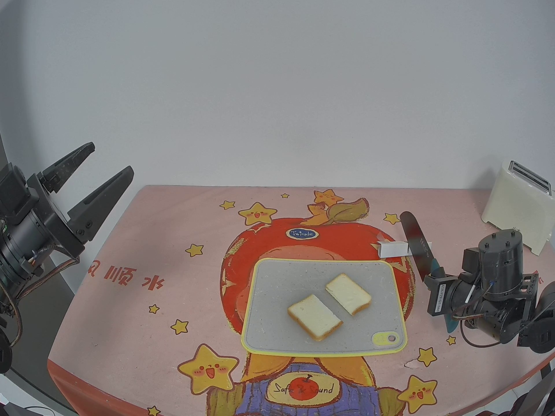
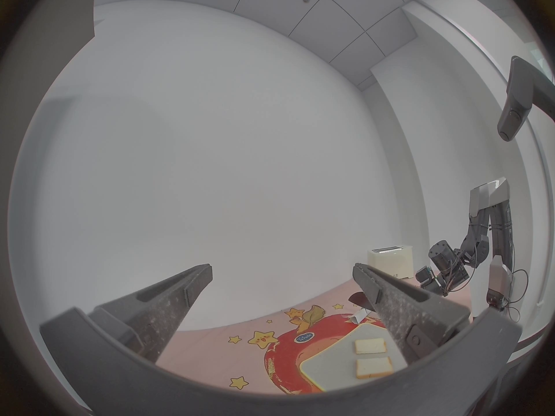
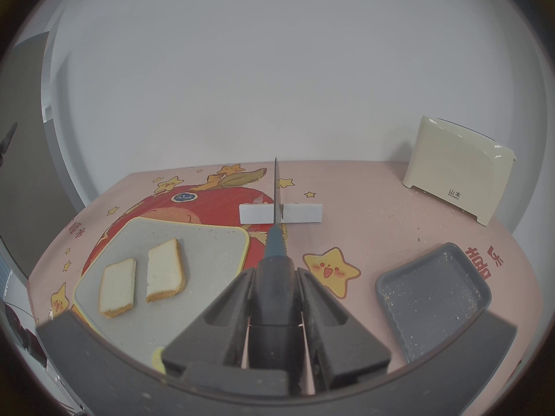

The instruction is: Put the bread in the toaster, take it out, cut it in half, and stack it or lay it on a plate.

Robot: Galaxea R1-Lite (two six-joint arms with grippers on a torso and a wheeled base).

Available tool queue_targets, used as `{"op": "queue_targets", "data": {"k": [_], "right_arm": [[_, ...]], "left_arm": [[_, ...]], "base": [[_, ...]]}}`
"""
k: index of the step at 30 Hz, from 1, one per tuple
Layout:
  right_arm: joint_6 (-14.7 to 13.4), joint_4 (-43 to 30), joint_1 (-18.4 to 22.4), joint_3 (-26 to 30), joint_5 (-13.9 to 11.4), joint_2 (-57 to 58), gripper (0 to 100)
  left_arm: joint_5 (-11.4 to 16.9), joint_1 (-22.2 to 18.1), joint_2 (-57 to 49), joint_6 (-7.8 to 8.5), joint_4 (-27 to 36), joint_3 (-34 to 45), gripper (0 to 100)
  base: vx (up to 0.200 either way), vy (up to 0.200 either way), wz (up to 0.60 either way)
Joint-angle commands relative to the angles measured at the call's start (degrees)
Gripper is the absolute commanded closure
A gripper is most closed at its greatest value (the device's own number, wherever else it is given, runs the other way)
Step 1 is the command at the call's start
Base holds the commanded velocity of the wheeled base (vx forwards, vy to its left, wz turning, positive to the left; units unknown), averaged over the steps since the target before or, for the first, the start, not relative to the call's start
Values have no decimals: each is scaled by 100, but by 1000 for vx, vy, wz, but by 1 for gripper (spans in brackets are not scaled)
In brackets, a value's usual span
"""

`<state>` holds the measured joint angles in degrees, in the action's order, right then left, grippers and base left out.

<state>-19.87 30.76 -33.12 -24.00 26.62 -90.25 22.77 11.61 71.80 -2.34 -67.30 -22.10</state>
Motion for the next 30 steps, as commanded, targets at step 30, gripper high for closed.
{"op": "queue_targets", "data": {"k": [30], "right_arm": [[-8,0,25,27,9,-90,100]], "left_arm": [[-212,-1222,-2997,-3,1940,1112,0]], "base": [[0,0,0]]}}
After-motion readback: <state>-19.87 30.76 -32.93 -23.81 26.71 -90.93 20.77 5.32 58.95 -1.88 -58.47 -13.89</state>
